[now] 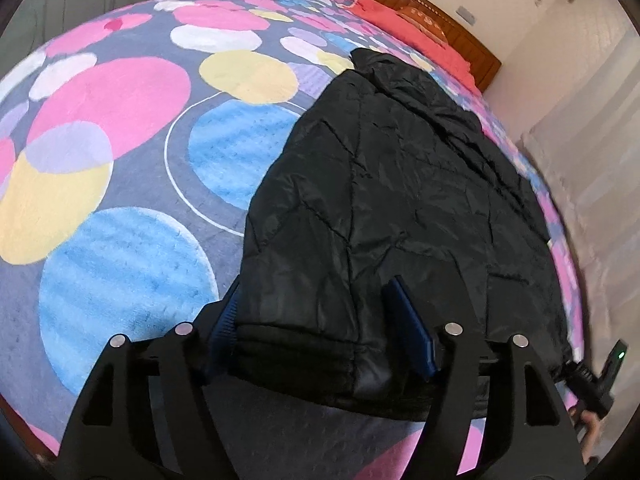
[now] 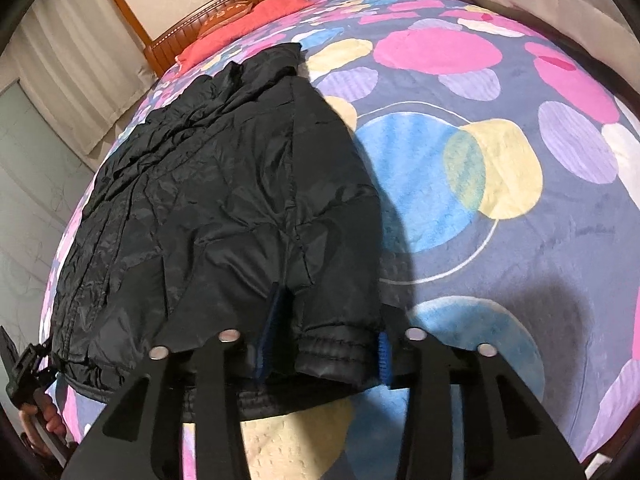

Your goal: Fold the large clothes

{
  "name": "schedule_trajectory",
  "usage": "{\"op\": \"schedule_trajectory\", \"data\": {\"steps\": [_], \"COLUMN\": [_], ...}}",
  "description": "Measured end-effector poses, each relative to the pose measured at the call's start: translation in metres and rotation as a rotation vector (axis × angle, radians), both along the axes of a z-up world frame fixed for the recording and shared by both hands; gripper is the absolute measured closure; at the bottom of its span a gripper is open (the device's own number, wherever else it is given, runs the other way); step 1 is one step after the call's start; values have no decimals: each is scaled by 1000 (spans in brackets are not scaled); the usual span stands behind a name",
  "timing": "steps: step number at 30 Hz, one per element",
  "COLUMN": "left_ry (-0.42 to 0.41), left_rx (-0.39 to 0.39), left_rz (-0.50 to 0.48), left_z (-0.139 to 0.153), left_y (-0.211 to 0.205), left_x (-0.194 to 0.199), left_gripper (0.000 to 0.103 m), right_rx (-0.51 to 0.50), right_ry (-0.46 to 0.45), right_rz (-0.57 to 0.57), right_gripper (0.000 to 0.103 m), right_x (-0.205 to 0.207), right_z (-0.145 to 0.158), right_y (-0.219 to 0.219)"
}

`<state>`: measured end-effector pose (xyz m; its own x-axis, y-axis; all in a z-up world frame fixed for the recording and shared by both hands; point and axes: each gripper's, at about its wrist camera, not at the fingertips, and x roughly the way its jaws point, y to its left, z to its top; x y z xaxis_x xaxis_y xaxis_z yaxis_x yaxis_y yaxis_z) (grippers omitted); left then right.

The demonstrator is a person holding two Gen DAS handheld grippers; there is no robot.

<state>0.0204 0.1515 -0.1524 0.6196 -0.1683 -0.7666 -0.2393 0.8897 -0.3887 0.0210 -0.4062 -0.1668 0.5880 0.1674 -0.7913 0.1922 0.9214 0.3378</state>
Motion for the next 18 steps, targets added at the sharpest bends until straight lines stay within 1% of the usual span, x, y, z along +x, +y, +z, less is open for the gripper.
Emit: {"op": "schedule_trajectory", "data": {"steps": [1, 2, 5, 6, 7, 8, 9, 10, 11, 12, 13, 15, 18], "left_ry": [1, 2, -1, -2, -6, -14, -23, -29, -39, -49, -58, -70, -91], "left_rx": [7, 8, -11, -14, -21, -32, -45, -54, -59, -56, -54, -53, -79], "left_rz": [-1, 2, 27, 35, 40, 43, 40, 36, 30, 25, 18, 12, 5], "left_z": [0, 0, 0, 0, 0, 1, 1, 2, 3, 5, 8, 12, 19], "left_y": [-1, -2, -1, -1, 0, 1, 1, 1, 0, -2, -3, -5, -3], "left_x": [0, -1, -5, -6, -8, -10, -11, -12, -13, -14, -15, -16, -22], "left_gripper": [33, 33, 37, 43, 49, 53, 61, 68, 72, 78, 85, 88, 90], "right_rx": [-9, -12, -27, -30, -16, -1, 6, 11, 15, 25, 36, 69, 112], "right_ry": [3, 3, 3, 4, 2, 0, -3, -7, -11, -17, -20, -30, -38], "right_rz": [-13, -23, -24, -20, -14, -15, -15, -10, -9, -10, -9, -8, -4], "right_gripper": [45, 40, 41, 44, 55, 61, 64, 70, 76, 78, 83, 87, 88], "right_x": [-1, -2, -4, -5, -5, -5, -6, -6, -6, -7, -8, -11, -16], "right_z": [-1, -1, -2, -1, -1, -1, 0, 1, 2, 3, 4, 8, 12], "right_y": [0, 0, 3, 5, 6, 6, 7, 8, 8, 8, 8, 6, 3]}}
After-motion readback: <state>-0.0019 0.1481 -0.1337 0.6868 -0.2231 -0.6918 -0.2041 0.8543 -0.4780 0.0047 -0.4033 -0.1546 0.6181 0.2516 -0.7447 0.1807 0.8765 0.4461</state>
